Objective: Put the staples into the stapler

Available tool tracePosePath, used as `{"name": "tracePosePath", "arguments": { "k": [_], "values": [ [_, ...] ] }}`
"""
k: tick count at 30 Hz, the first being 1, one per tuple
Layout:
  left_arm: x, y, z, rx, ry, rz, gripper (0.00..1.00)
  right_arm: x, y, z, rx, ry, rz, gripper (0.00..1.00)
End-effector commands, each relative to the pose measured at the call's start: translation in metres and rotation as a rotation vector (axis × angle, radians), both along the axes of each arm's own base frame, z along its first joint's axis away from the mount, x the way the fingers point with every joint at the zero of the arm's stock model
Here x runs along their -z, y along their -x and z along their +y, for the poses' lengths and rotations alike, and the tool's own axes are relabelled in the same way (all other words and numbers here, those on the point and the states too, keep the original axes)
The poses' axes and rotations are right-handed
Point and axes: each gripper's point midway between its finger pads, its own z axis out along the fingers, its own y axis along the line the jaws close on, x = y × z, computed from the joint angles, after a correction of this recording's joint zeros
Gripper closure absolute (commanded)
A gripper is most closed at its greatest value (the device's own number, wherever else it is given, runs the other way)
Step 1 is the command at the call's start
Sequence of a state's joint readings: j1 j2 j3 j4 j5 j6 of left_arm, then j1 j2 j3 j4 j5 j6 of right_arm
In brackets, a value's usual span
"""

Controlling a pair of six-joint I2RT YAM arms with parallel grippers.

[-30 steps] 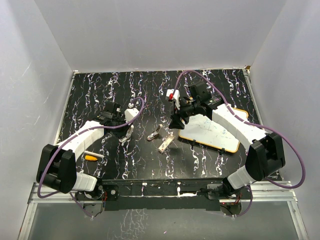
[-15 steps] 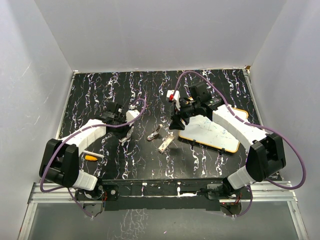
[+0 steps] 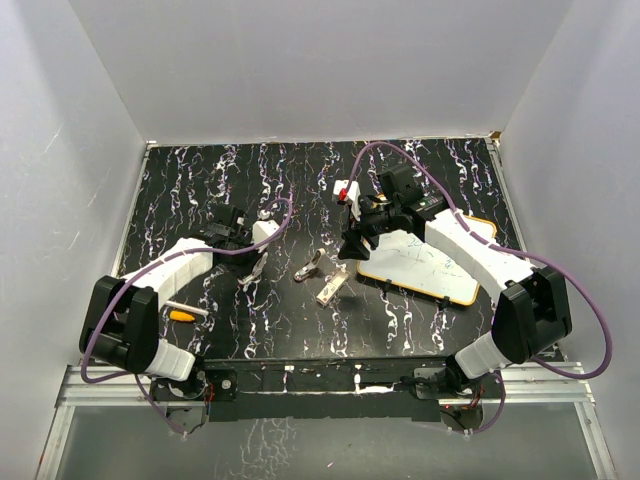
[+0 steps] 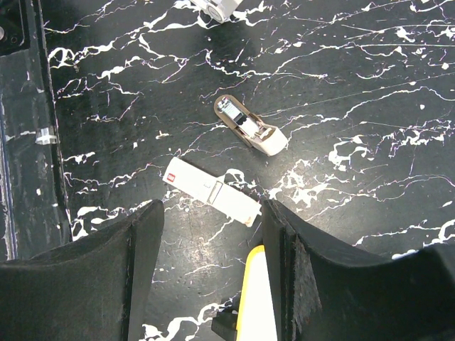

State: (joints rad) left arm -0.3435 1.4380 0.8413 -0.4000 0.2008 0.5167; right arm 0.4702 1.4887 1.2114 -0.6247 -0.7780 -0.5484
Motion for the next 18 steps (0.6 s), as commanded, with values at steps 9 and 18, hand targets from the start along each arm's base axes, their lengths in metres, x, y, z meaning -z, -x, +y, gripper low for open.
{"name": "tracePosePath", "arguments": {
  "k": [9, 18],
  "values": [
    [-0.0026, -0.0021, -0.0014, 0.012, -0.004, -0.001, 1.00, -0.0134, -0.0021, 0.0029, -0.012, -0.040, -0.051, 0.40],
    [-0.0033, -0.0031, -0.0026, 0.005, 0.001, 0.002, 1.00, -0.0124, -0.0019, 0.0029, -0.014, -0.039, -0.050, 0.40]
  ]
}}
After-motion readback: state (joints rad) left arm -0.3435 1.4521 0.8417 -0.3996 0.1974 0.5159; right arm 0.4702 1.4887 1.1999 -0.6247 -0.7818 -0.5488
